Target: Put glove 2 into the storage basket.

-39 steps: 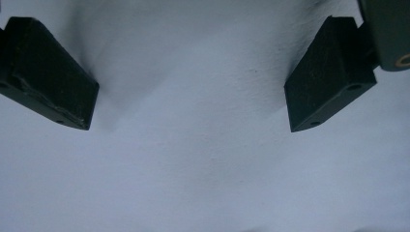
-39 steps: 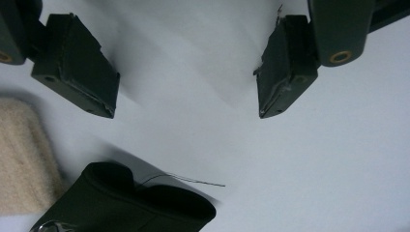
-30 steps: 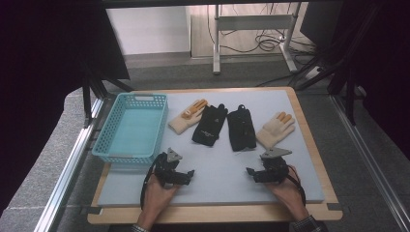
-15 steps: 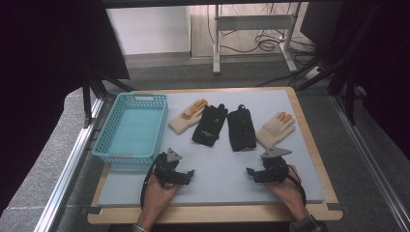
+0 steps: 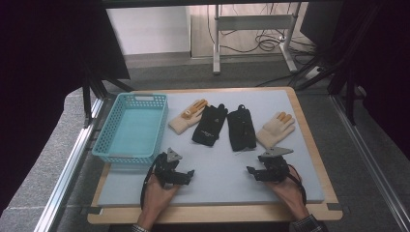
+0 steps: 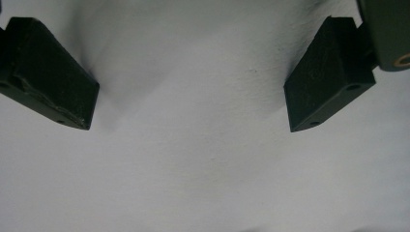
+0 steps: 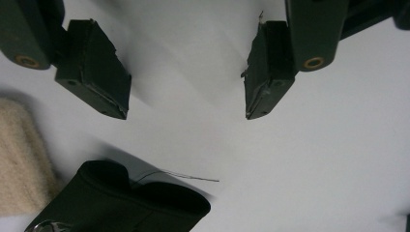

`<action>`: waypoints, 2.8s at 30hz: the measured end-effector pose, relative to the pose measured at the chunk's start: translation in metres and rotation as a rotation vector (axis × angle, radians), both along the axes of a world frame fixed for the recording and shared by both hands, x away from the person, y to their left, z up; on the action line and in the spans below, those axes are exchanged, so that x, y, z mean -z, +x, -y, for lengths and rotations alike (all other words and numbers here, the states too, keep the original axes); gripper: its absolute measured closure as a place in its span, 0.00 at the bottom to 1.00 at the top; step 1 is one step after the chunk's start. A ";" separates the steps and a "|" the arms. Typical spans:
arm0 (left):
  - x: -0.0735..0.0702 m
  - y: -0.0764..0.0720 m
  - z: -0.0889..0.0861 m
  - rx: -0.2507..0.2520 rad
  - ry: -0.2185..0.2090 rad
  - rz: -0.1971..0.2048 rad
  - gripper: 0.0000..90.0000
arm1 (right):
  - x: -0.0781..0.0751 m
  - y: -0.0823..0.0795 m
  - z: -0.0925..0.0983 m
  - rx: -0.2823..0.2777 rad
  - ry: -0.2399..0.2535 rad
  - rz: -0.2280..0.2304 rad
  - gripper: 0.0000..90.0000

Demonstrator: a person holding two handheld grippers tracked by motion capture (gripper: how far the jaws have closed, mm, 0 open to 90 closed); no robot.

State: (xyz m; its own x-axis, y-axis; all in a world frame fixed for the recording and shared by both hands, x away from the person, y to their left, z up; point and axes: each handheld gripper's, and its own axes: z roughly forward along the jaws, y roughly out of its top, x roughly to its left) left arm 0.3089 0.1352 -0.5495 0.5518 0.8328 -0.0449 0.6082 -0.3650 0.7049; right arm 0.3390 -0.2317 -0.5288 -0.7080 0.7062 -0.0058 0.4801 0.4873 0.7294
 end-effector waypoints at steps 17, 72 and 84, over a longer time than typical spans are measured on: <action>0.000 0.000 0.000 0.000 0.000 0.000 0.06 | -0.026 0.029 -0.008 -0.027 0.022 0.002 0.61; 0.000 0.000 0.000 0.001 -0.001 -0.001 0.06 | -0.025 0.146 -0.048 0.097 -0.014 -0.037 0.91; 0.000 0.000 0.000 0.001 0.000 0.000 0.06 | -0.064 0.107 -0.043 0.044 0.083 -0.017 0.91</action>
